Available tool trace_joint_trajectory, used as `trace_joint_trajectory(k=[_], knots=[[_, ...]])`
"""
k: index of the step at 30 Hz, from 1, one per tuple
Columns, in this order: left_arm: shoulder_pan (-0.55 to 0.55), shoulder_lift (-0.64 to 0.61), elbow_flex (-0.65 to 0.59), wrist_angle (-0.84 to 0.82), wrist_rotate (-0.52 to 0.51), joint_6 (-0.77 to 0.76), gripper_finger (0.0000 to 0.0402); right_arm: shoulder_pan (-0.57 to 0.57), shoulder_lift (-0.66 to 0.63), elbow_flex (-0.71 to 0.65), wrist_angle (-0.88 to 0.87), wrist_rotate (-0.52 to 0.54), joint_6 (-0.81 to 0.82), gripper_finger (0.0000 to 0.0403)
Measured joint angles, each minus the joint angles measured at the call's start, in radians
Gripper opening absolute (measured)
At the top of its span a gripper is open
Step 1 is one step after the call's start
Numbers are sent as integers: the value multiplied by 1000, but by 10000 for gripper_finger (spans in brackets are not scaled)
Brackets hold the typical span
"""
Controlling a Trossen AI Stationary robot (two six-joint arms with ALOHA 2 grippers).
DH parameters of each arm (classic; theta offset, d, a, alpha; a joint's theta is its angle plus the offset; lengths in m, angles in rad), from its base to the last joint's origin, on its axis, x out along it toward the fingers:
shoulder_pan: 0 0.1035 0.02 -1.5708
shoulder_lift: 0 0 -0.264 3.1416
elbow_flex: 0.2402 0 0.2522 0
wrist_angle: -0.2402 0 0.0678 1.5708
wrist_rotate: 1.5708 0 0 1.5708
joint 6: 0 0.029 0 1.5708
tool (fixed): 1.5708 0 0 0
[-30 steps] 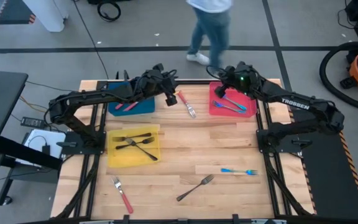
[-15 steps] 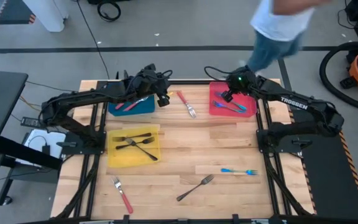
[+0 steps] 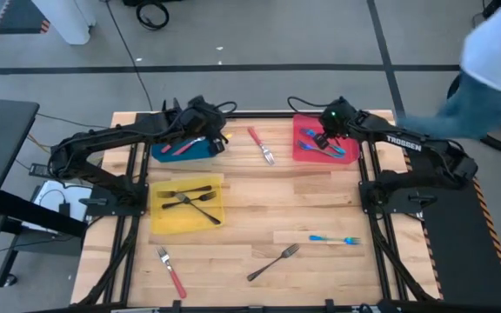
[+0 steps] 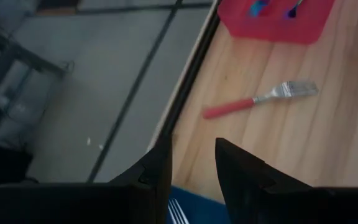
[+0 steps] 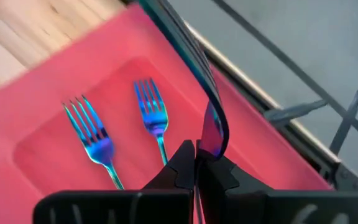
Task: Sort silverware by color (type)
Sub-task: Put the left blue fork into the red bin, then put the bottom pink fork into the blue bin
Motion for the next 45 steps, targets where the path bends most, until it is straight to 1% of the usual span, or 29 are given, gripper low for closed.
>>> trace_joint_trajectory(k=[4, 12, 16, 21, 28, 33, 40, 45], knots=[[0, 0, 0, -49, 0, -51, 123, -13, 64, -10, -2, -2, 0, 10], [0, 0, 0, -88, 0, -54, 123, -17, 211, -10, 25, -4, -18, 18], [0, 0, 0, -96, 1, -54, 123, -17, 256, -10, 47, -7, -20, 30], [0, 0, 0, -102, 1, -54, 123, -17, 278, -10, 74, -3, -43, 43], [0, 0, 0, -143, 1, -54, 123, -16, 276, -10, 102, 9, -45, 67], [0, 0, 0, -197, 1, -56, 123, -3, 232, 19, 85, 27, -45, 81], [0, 0, 0, -241, 2, -132, 123, 48, 146, 91, 50, 26, -45, 83], [0, 1, 0, -257, 2, -158, 123, 71, 78, 103, 50, -9, -45, 83]])
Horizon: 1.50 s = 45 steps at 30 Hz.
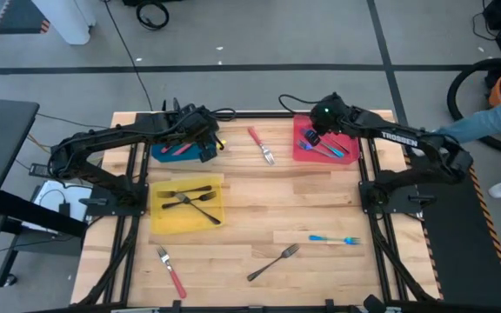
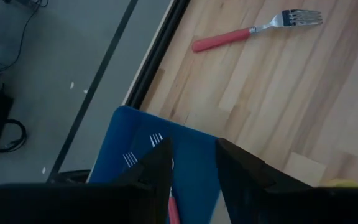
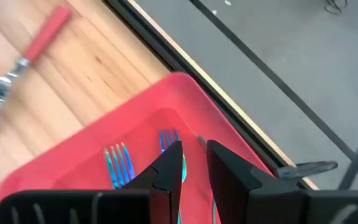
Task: Sort silverware by color (type)
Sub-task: Put the bottom pink fork into the blue bin
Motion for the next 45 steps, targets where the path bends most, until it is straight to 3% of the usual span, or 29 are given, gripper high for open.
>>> trace_joint_trajectory(k=[9, 13, 19, 29, 32, 36, 39, 45], knots=[[-2, 0, 0, -25, 7, 5, 123, 1, -102, 0, -38, -29, 11, 82], [-1, 0, 0, -14, 61, 92, 123, 1, -132, 0, -45, -29, 10, 82], [38, 25, 0, 200, 81, 254, 123, 1, -143, 0, -4, -28, 3, 82], [144, 139, 0, 508, 349, 484, 123, 1, -142, 0, 5, -28, 1, 82], [165, 177, 0, 537, 365, 499, 123, 1, -142, 0, 4, -28, 1, 82], [175, 182, 0, 480, 369, 414, 123, 1, -141, 0, 4, -43, 1, 82], [152, 166, 0, 324, 370, 297, 123, 1, -141, 0, 4, -50, 0, 82], [28, 116, 0, 87, 375, 141, 123, 0, -141, 0, 9, -50, 0, 82]])
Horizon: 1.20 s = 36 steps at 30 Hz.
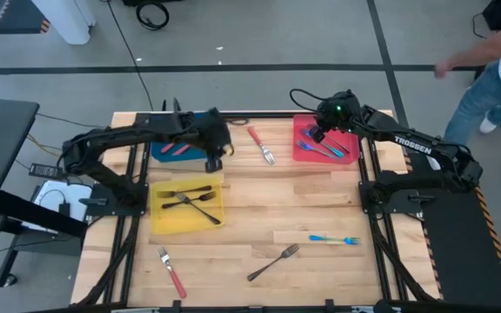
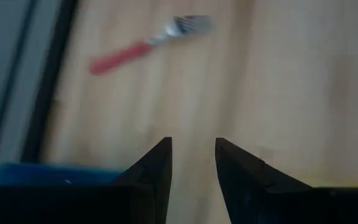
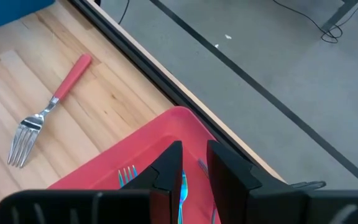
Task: Sort silverware by color (type)
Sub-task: Put the bottom pink fork into the blue bin
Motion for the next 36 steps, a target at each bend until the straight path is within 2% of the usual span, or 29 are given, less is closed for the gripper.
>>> trace_joint_trajectory(k=[4, 12, 27, 33, 36], knots=[[-102, -40, 0, -115, -5, -202, 123, 0, 0, 0, 0, 0, 0, 82], [-325, -60, 1, -221, -1, -693, 123, 0, 0, 0, 14, -1, 10, 82], [-582, -47, 1, -304, -27, -1350, 124, 0, 0, 0, 22, -2, 38, 82], [-714, -36, 0, -457, -27, -1696, 124, 0, 0, 0, 20, -2, 38, 82], [-799, -31, 0, -466, -26, -1855, 124, 0, 0, 0, 12, -3, 38, 82]])
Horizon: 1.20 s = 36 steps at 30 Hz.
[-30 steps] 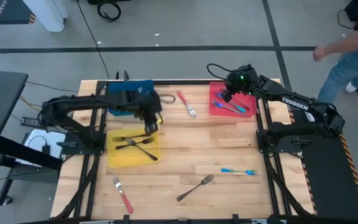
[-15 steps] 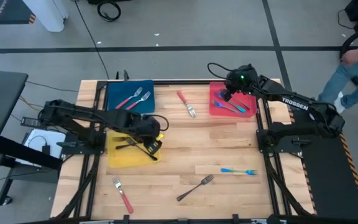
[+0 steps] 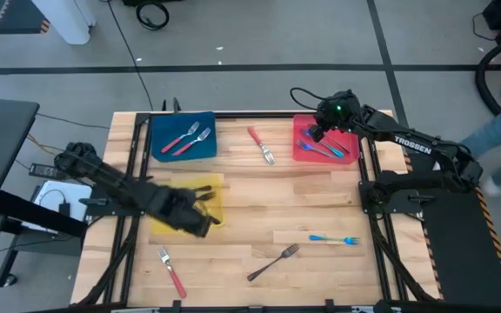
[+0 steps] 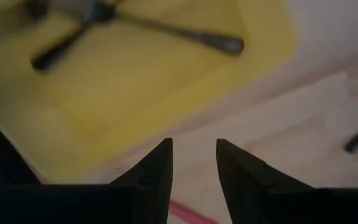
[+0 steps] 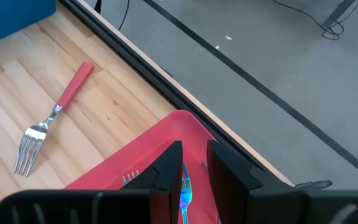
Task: Sort silverware by color (type)
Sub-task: Put the bottom pink fork into the blue bin
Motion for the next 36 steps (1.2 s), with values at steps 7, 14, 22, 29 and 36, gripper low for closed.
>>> trace_joint_trajectory(k=[7, 14, 22, 29, 36], knots=[[-183, 20, 0, 14, -26, -366, 124, 0, 0, 0, 0, 0, 0, 82], [-333, 93, 0, 28, -28, -576, 124, 0, 0, 0, -14, 0, 0, 82], [-391, 210, 0, 130, -30, -619, 124, 0, 0, 0, -16, 0, 0, 82], [-423, 275, 0, 177, -25, -558, 124, 1, 0, 0, -21, -1, 1, 82], [-406, 269, 0, 151, 9, -74, 123, 1, 0, 0, -22, -63, 2, 82]])
